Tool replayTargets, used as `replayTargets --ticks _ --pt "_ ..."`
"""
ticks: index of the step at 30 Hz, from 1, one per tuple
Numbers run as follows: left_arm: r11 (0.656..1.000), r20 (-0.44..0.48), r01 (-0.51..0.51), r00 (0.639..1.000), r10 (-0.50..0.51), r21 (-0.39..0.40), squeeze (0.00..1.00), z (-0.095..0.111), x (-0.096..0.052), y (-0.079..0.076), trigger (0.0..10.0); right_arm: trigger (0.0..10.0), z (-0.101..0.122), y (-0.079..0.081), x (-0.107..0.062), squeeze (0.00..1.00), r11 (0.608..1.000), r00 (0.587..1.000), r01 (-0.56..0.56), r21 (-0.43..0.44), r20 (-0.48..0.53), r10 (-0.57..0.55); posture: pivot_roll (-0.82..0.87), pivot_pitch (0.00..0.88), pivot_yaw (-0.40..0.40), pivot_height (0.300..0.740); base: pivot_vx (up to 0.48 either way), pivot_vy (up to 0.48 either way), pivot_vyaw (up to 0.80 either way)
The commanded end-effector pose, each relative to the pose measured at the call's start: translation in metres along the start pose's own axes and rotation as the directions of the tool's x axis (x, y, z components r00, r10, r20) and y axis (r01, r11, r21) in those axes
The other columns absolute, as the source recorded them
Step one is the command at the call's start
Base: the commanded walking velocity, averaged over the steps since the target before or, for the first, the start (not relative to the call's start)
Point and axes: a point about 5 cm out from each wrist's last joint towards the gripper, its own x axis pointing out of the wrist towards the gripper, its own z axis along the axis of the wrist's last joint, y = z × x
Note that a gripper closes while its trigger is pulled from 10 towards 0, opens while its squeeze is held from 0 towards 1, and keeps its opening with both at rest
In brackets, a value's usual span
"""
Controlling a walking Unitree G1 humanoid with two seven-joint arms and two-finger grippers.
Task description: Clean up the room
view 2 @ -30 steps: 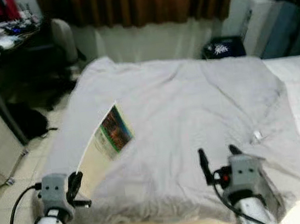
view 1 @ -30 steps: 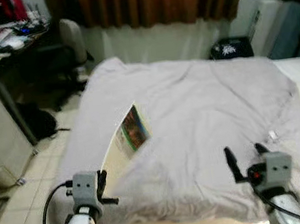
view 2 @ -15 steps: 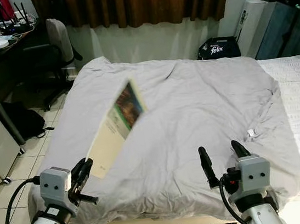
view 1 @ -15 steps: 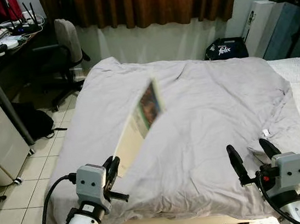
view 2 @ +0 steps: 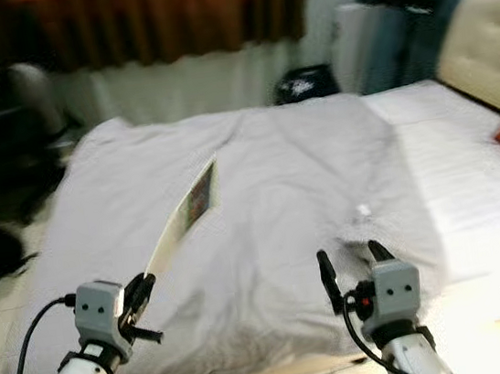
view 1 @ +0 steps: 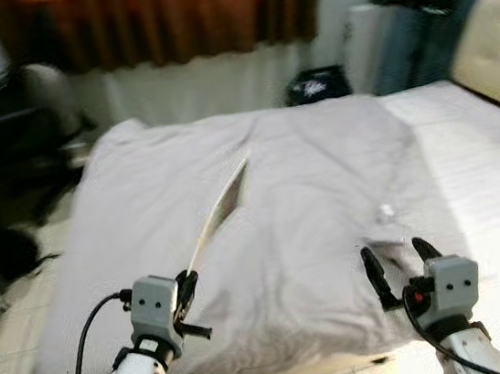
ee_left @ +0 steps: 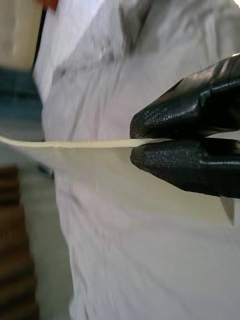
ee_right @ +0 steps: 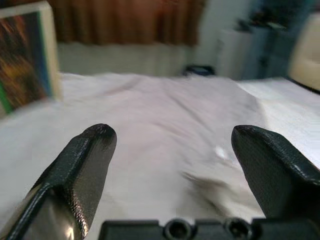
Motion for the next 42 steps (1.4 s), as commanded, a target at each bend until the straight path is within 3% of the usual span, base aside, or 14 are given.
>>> replayTargets --ticks 1,15,20,35,42 --pt "1.0 0.042 0.009 0.999 -0.009 0.011 0.0 0.009 0.007 0.0 10.0 10.0 -0.002 0.001 0.005 0.0 1.0 1.0 -0.008 -0.027 -0.015 0.007 0.0 0.0 -0.026 0.74 0.454 0.0 -0.79" --pt "0.993 0.016 0.081 0.996 -0.082 0.083 0.0 0.009 0.024 -0.012 10.0 10.0 -0.007 0.009 0.013 0.0 0.999 0.999 -0.041 -0.001 -0.018 0.041 0.0 0.0 -0.018 0.74 0.39 0.0 -0.06" --pt "0.997 0.038 0.059 0.997 -0.061 0.041 0.0 0.011 0.025 -0.01 10.0 10.0 -0.008 0.01 0.012 0.0 0.999 0.999 -0.045 0.0 -0.024 0.045 -0.01 0.0 -0.018 0.74 0.0 0.0 0.0" --pt "0.999 0.017 0.0 1.0 0.001 -0.046 0.0 0.002 0.026 -0.01 10.0 10.0 -0.014 0.01 0.011 0.0 0.998 0.997 -0.061 0.005 -0.045 0.062 0.0 0.0 -0.023 0.74 0.0 -0.477 0.0" --pt "0.989 -0.018 -0.119 0.993 0.118 -0.083 0.0 -0.005 0.026 0.006 10.0 10.0 -0.014 0.01 0.015 0.0 0.997 0.996 -0.078 0.018 -0.044 0.079 0.0 0.0 -0.034 0.74 0.0 -0.469 0.0"
